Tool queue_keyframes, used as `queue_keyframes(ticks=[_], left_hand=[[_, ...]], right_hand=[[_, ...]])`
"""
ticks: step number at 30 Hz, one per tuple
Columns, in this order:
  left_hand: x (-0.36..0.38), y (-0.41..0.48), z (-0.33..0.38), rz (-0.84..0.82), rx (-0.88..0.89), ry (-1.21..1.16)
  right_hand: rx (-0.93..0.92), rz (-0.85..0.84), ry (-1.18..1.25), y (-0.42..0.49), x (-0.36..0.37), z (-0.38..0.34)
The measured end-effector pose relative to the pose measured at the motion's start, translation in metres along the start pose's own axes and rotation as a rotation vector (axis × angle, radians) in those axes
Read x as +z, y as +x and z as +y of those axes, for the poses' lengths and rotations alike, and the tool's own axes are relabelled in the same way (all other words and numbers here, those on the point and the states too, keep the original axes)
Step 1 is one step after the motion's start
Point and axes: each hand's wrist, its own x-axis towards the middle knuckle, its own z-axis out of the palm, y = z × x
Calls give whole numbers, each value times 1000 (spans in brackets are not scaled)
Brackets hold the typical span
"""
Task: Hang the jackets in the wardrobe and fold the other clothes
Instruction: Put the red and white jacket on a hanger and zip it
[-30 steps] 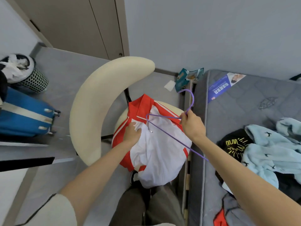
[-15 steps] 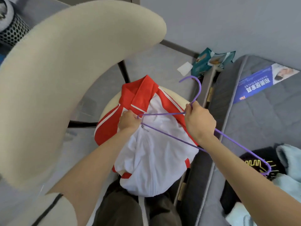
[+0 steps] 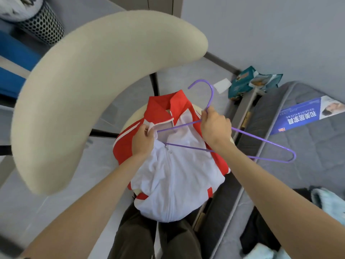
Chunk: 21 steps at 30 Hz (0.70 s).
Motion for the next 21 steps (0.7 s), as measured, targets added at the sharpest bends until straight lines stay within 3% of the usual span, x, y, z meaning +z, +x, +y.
queue_keyframes(ticks=[5,10,16,18,21], left_hand=[[-16,-9,5,-12,84,-163],[-15,-13,-5,-78,130,-343],[9,-15,-48,-69,-95,-393],[13,-15,-55,-96,-21,-327],[18,-14,-58,-65,89,-181]], right_hand=[[-66,-243,281,20,25,-45],[-24,-359,458,37,68,-70],[79,-407,782,41,113,-73],[35,-441,737,41,122,-66],[-193,-364,341,44,125,-42]])
